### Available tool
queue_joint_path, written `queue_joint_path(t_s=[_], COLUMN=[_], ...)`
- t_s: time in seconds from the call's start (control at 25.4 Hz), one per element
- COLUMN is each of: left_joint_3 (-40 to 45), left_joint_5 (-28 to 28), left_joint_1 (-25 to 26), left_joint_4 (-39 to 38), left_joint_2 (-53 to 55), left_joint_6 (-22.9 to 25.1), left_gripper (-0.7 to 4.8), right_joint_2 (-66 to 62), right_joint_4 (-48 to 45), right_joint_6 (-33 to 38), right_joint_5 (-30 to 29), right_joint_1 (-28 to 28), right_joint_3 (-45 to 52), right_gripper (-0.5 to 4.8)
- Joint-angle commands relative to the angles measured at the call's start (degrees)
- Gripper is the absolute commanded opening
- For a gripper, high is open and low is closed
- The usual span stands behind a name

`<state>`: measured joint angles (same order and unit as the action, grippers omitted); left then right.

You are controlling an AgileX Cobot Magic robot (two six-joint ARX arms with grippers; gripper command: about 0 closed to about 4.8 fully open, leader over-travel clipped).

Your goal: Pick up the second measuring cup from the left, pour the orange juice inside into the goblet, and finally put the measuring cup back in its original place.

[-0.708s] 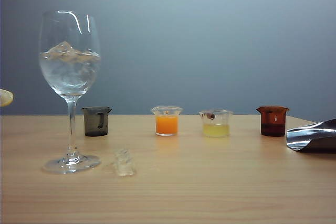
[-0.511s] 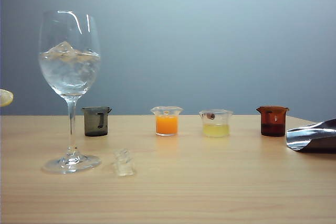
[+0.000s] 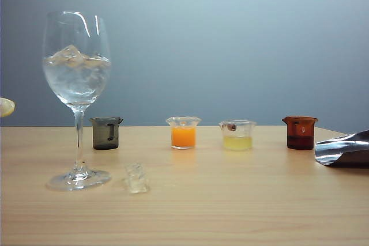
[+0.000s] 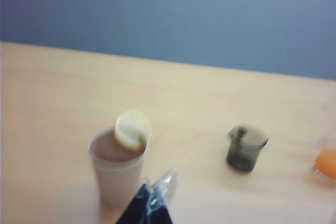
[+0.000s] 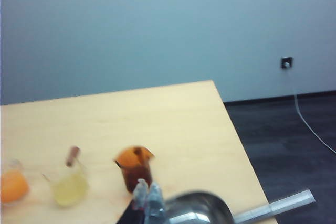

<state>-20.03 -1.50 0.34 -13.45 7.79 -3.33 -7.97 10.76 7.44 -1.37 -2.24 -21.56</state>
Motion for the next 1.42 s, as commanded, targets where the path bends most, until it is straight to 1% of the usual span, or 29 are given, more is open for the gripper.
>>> queue_joint_path(t_s=[0.04,0.12,0.2,0.28,0.35,0.43,0.51,0.59,0.63,0.71,0.75,0.87,1.06,1.14,1.18,1.22,1.3,1.42], left_joint_3=[-6.8,-11.2,-15.1,-19.3,-25.6,-28.2,-30.1,-30.8,-30.8,-30.8,-30.8,-30.7,-30.7,-30.6,-30.6,-30.6,-30.6,-30.6], left_joint_5=[0.2,0.2,0.2,0.2,0.2,0.2,0.2,0.0,0.1,0.9,1.3,1.3,1.3,1.6,1.6,1.5,1.6,1.6], left_joint_1=[-1.6,-3.0,-4.4,-6.3,-10.4,-13.3,-15.5,-17.1,-17.7,-19.0,-19.5,-19.5,-19.5,-19.5,-19.5,-19.5,-19.5,-19.5], left_joint_4=[2.2,2.1,2.3,2.0,0.2,-2.3,-5.5,-7.5,-8.6,-11.8,-14.1,-16.1,-16.1,-16.1,-16.1,-16.2,-17.0,-18.3], left_joint_2=[4.9,9.6,14.2,19.1,25.6,28.0,29.5,30.6,30.8,30.9,30.9,31.1,31.3,31.7,32.3,32.7,34.2,35.5], left_joint_6=[3.5,4.8,4.9,4.9,5.0,5.1,6.6,7.9,7.8,7.8,7.8,7.8,7.8,7.8,7.8,7.8,7.8,7.8], left_gripper=[-0.05,-0.05,-0.05,-0.05,-0.05,-0.05,-0.05,-0.05,-0.05,-0.05,-0.05,-0.05,-0.05,-0.05,-0.05,-0.05,-0.05,-0.05], right_joint_2=[-5.6,-11.2,-16.2,-21.2,-28.7,-32.5,-36.8,-41.2,-44.3,-52.6,-58.4,-70.9,-84.5,-89.3,-92.8,-94.7,-100.2,-104.3], right_joint_4=[-2.8,-3.7,-5.0,-6.9,-15.7,-18.9,-20.9,-22.8,-24.3,-30.4,-35.8,-48.4,-57.9,-59.9,-60.4,-60.6,-61.5,-61.4], right_joint_6=[-0.2,-0.2,-0.2,-0.2,-0.6,-1.7,-1.7,-1.7,-1.7,-1.6,-1.6,-1.4,-1.3,0.2,1.8,2.5,2.9,2.9], right_joint_5=[-0.2,0.4,0.5,2.0,5.9,8.5,11.0,11.8,11.8,11.8,12.1,13.3,15.4,15.1,15.1,14.7,14.8,14.5], right_joint_1=[1.6,3.3,5.0,7.8,15.7,20.8,25.5,28.9,30.7,34.6,36.5,38.9,41.2,41.4,41.4,41.4,41.0,40.9], right_joint_3=[-5.7,-9.6,-12.3,-14.7,-15.8,-15.8,-15.8,-15.7,-15.7,-15.7,-15.7,-15.8,-16.1,-16.9,-18.1,-19.2,-23.4,-27.6], right_gripper=[-0.05,-0.05,-0.05,-0.05,-0.05,-0.05,-0.05,-0.05,-0.05,-0.05,-0.05,-0.05,-0.05,-0.04,0.51,1.29,4.79,4.79])
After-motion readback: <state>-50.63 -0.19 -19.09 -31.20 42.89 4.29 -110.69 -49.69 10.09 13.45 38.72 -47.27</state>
